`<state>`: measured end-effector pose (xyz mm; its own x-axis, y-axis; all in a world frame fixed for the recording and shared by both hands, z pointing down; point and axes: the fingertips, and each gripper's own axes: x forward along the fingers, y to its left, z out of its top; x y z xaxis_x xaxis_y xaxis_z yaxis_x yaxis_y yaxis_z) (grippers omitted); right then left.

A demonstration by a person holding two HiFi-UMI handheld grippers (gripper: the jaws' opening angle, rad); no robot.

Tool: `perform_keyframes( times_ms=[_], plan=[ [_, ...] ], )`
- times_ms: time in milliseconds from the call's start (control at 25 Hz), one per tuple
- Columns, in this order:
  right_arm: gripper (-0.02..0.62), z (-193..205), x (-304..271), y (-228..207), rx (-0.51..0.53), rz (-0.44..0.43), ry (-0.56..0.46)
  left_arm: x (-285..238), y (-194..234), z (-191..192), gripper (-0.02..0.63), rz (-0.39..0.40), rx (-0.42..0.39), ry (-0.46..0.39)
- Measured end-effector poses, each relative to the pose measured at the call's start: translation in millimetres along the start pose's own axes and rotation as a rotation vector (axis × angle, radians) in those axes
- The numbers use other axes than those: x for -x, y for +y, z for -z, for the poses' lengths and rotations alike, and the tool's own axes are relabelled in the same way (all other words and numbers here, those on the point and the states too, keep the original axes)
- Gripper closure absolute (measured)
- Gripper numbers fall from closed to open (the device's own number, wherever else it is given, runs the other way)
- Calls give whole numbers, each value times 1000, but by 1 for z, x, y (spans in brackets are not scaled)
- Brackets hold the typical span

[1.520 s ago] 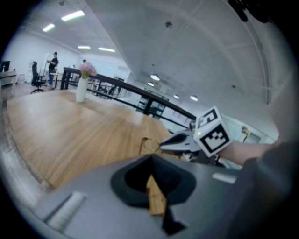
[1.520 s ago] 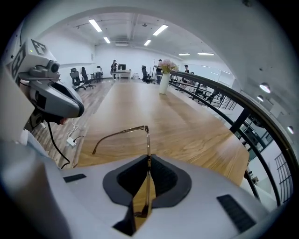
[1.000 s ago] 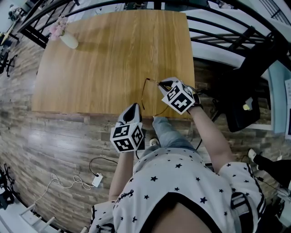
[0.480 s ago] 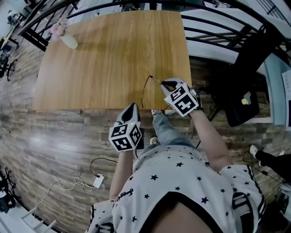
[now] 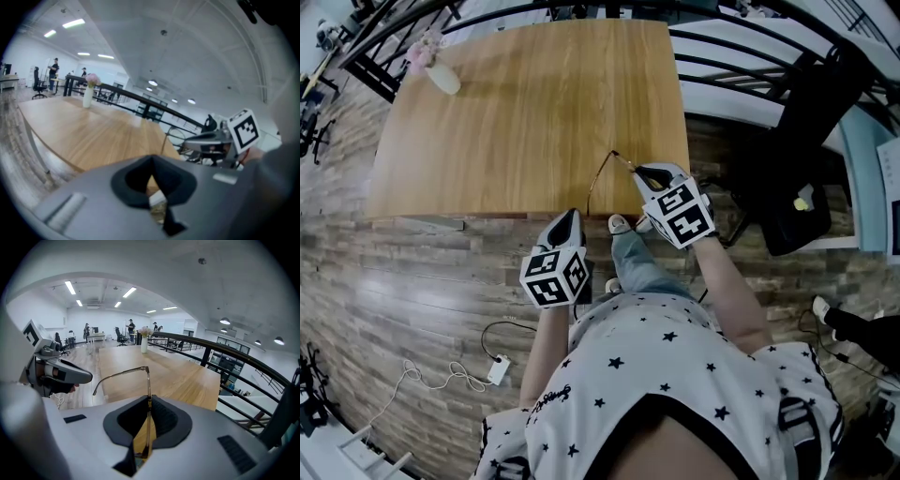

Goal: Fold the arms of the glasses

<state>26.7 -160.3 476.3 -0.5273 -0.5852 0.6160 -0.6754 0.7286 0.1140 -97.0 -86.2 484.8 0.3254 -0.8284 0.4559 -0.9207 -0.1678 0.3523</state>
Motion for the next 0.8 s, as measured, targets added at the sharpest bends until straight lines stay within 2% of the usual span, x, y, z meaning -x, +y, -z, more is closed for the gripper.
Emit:
perform_keyframes(
  times_ms=[280, 800],
  plan=[
    [563, 7, 11, 7, -49, 3, -17, 7, -3, 9, 598, 2, -8, 19],
    [563, 3, 10, 18, -44, -18, -28, 0, -6, 18, 598, 27, 1, 67]
  ],
)
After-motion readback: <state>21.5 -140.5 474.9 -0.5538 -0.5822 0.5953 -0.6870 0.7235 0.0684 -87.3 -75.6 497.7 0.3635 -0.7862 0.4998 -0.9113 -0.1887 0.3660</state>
